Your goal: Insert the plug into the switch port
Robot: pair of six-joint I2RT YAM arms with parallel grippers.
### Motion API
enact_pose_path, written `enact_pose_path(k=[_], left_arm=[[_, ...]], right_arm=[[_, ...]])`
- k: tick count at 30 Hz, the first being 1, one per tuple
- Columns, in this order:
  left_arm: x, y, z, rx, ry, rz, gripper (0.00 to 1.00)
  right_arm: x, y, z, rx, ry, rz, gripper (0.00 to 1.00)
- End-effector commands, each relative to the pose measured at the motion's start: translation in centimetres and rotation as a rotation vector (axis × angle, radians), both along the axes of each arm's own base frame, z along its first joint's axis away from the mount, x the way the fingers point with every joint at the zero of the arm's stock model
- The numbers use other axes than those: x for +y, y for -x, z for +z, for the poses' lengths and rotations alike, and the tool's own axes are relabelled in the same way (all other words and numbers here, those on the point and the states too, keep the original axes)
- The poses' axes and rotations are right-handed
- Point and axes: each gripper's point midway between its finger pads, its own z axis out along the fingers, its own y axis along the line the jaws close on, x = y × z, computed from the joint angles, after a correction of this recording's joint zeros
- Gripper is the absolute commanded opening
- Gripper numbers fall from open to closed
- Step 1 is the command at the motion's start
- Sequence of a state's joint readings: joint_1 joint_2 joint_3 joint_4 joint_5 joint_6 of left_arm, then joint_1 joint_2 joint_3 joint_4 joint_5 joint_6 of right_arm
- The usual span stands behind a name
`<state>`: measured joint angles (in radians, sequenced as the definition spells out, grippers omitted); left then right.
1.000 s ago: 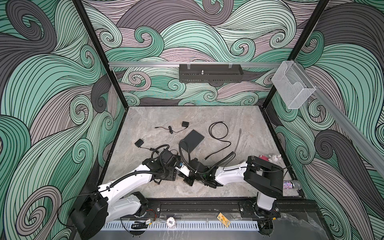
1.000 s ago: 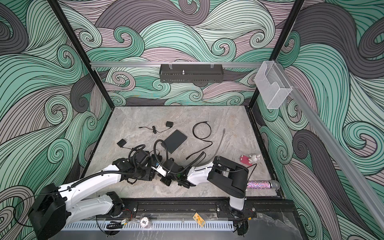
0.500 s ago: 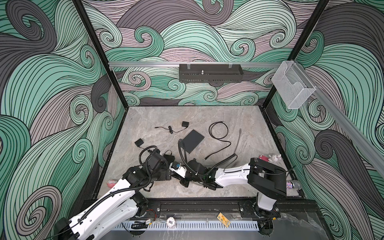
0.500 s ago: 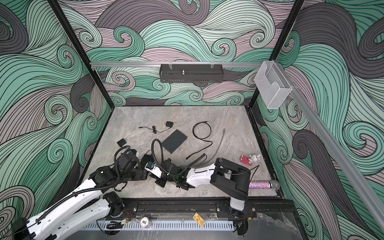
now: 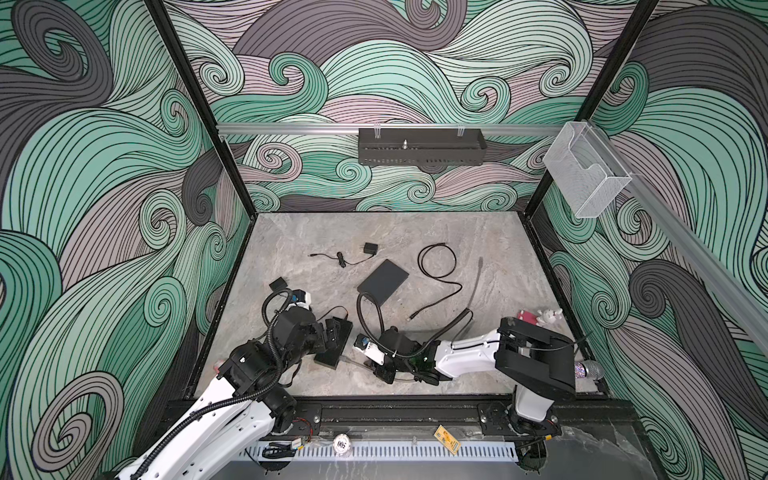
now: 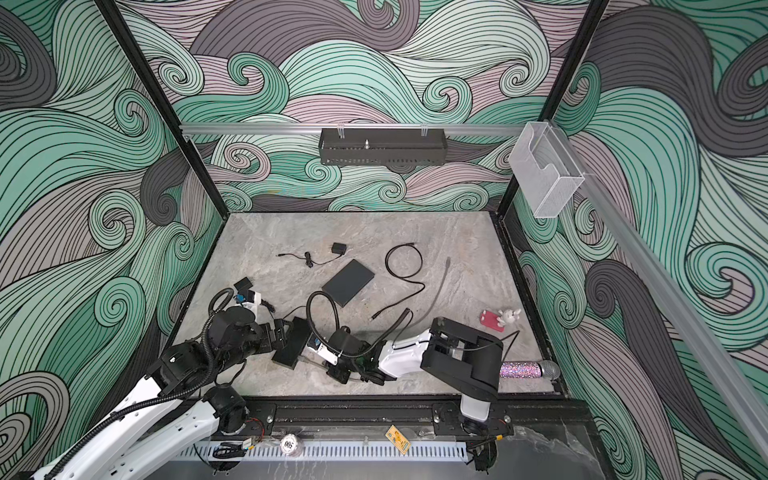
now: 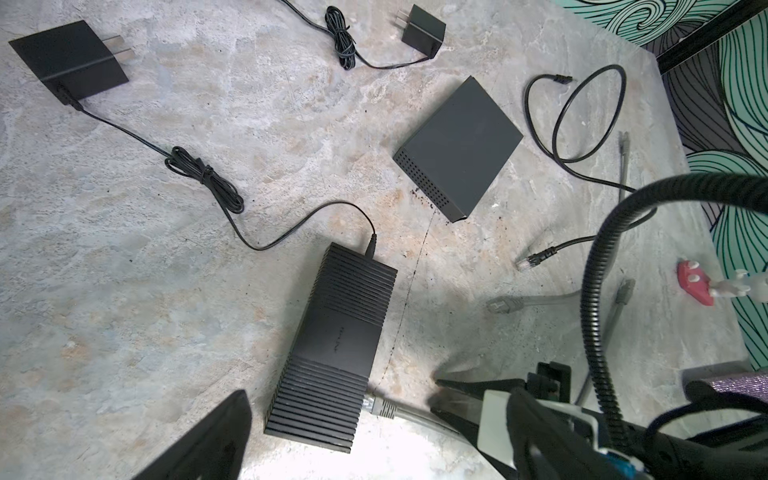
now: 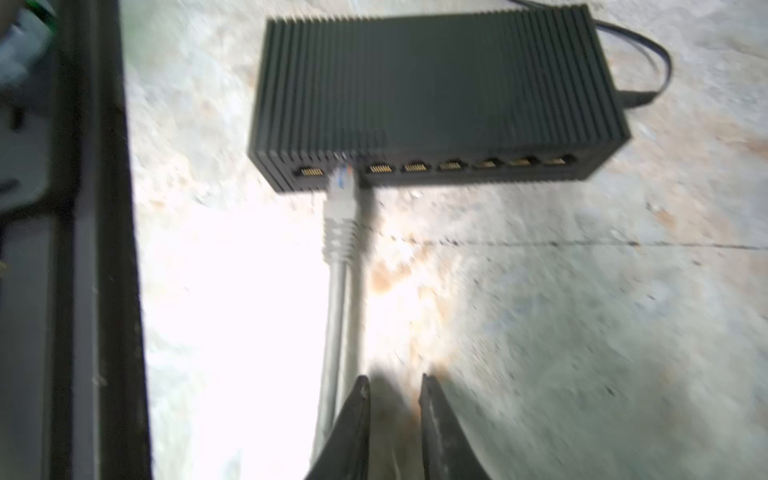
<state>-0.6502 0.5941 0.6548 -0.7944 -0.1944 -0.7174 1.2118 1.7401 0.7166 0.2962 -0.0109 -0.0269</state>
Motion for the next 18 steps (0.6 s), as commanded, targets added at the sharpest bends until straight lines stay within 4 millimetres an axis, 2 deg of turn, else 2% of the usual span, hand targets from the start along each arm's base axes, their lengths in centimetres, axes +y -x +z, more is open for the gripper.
enact_pose_path(k=[1,4,7,10,13,18], left_arm=[[-0.4,-0.8,-1.1,0.019,0.004,0.026,0.97],[-0.2,-1.5,-2.7,0.028,-0.017,0.054,0.96],[-0.1,-2.7,-4.3,0.043,-0.021,0.086,0.93],[0.1,-4.2,-6.0,0.047,-0.034,0.109,0.89],[0.0,-5.7,-7.3,0.055,-0.086,0.097,0.83],[-0.9,-6.1,-9.3,0.159,-0.098,0.037,0.72]], right_arm=[[-3.2,-1.2,0.6,-0.038,0.100,-0.070,0.42],[-5.6,-3.6,2.7,-0.001,0.091,-0.183,0.54],[-9.7,-6.9,4.0,0.125,0.063,-0.388,0.57],[-12.8,-8.2,4.4,0.242,0.053,-0.467,0.62],[-14.5,-8.4,4.1,0.291,0.101,-0.478,0.61],[-14.4,-8.0,2.5,0.352,0.144,-0.462,0.56]])
